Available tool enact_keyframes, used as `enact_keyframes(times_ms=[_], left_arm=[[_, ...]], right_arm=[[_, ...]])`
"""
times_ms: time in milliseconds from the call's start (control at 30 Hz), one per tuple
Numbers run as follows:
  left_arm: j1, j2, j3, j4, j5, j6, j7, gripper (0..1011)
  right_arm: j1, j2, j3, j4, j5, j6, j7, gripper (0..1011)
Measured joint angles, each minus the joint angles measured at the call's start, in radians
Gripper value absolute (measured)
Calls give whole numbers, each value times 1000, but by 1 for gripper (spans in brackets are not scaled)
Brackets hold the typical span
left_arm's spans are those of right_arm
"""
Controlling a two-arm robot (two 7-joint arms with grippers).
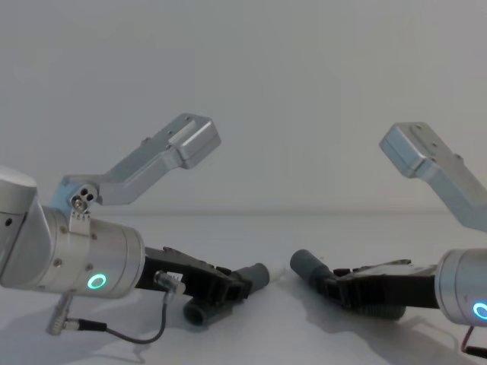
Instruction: Use both hands to pick up one end of the pipe from the table, align the ends, and insert them.
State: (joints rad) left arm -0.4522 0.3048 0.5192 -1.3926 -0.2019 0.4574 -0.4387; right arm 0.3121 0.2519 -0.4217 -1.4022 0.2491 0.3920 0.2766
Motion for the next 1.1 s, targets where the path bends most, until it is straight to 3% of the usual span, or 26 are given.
enact_keyframes(times_ms=[700,1100], left_arm=[[0,1,1,0,1,-9,0,330],[3,17,4,-8,28,-120,-5,331]], right_arm=[[-4,1,2,-4,-2,-10,1,262],[-27,24,10,-54,-29,-84,6,262]])
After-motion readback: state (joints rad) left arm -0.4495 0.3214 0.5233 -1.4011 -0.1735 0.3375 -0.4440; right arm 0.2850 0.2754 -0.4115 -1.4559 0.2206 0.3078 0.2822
